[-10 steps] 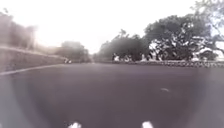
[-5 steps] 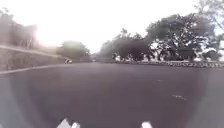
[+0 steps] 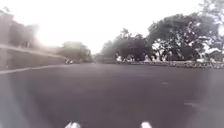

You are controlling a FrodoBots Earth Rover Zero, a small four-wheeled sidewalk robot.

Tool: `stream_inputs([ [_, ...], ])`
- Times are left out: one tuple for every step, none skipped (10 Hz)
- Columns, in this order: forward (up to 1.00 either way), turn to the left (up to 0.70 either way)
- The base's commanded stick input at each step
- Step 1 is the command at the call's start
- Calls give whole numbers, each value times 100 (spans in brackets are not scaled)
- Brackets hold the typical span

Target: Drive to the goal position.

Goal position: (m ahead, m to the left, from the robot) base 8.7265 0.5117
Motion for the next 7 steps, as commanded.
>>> stream_inputs([
  [70, 0],
  [70, 0],
  [70, 0],
  [70, 0],
  [70, 0],
  [70, 0],
  [70, 0],
])
